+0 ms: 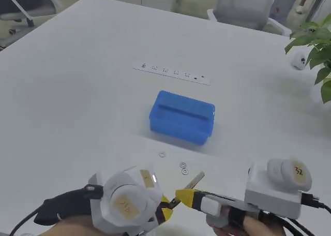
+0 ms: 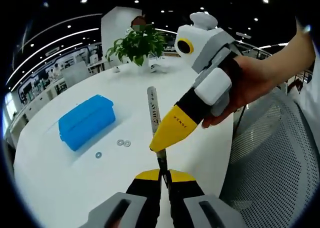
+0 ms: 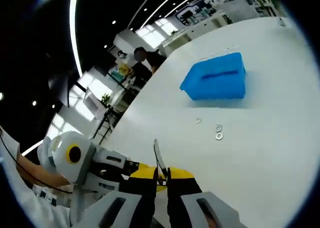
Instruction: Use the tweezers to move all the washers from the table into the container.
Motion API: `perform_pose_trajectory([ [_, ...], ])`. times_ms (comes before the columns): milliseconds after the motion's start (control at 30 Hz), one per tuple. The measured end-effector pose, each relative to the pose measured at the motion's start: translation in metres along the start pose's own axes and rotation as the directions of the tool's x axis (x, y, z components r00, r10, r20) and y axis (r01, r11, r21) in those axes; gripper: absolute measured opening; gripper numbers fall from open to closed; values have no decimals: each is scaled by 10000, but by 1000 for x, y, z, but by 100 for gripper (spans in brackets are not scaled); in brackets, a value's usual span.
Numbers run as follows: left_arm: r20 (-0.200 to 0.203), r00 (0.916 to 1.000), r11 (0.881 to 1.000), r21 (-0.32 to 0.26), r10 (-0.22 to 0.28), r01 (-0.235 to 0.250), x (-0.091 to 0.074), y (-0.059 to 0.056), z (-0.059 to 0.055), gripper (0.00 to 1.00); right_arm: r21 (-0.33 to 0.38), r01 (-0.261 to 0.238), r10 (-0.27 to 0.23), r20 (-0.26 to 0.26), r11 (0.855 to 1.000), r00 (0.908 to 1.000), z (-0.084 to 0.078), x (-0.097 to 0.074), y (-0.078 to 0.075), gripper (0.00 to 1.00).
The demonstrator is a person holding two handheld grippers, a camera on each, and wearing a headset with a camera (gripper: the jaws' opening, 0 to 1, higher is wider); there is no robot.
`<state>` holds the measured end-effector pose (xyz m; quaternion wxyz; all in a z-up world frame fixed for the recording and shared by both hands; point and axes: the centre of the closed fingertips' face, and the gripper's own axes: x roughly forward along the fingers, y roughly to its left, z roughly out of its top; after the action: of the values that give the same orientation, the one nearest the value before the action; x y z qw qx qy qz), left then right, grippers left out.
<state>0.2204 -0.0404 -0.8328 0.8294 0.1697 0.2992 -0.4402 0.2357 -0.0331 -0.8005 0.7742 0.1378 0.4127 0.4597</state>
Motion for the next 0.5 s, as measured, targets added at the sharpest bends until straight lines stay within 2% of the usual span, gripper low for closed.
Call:
perform_pose_trajectory([
  [67,128,9998,9998,91,159,-160,-1,1,0,1,-800,254,-270,-182,9965,9995,0,0,2,3],
  [133,199,9996,9997,-125,219,-217,-2,2,1,1,-833,383,-402,-219,9958,9990,0,0,5,3],
  [233,438,9979,9988,-84,487,-484,-6,3,4,2,-1295,567,-590,-139,9900,9982,4,0,6,1],
  [267,432,9968,9978,22,666,-667,-8,6,4,2,-1349,543,-569,-158,9894,9983,5,0,8,1],
  [300,517,9929,9942,-52,1073,-1071,-13,13,6,2,-1500,515,-534,-89,9873,9985,9,0,12,1],
  [333,571,9913,9929,-225,1183,-1172,-15,15,6,2,-1575,525,-541,-60,9861,9985,10,0,12,1],
  [400,623,9910,9856,-1287,1188,-1100,-22,19,3,3,-2046,612,-628,-11,9769,9980,17,1,12,1],
  [500,466,9866,9750,-1667,1564,-1467,-32,29,-5,12,-2553,776,-850,-183,9637,9962,21,3,6,1],
])
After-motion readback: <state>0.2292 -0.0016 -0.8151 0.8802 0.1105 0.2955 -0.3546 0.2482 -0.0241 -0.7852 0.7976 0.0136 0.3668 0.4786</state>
